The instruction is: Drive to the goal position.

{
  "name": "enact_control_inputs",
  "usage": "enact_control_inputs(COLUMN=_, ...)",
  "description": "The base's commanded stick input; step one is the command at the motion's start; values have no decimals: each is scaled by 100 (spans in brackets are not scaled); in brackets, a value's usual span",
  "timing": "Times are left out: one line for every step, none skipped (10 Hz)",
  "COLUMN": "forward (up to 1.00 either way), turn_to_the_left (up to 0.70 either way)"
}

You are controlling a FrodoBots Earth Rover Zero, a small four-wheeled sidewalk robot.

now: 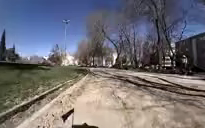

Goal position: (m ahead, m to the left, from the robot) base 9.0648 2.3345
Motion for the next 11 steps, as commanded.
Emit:
enact_control_inputs(forward=100, turn_to_the_left=0)
enact_control_inputs(forward=100, turn_to_the_left=0)
enact_control_inputs(forward=100, turn_to_the_left=0)
enact_control_inputs(forward=100, turn_to_the_left=0)
enact_control_inputs(forward=100, turn_to_the_left=0)
enact_control_inputs(forward=100, turn_to_the_left=0)
enact_control_inputs(forward=100, turn_to_the_left=0)
enact_control_inputs(forward=100, turn_to_the_left=0)
enact_control_inputs(forward=100, turn_to_the_left=0)
enact_control_inputs(forward=100, turn_to_the_left=0)
enact_control_inputs(forward=100, turn_to_the_left=0)
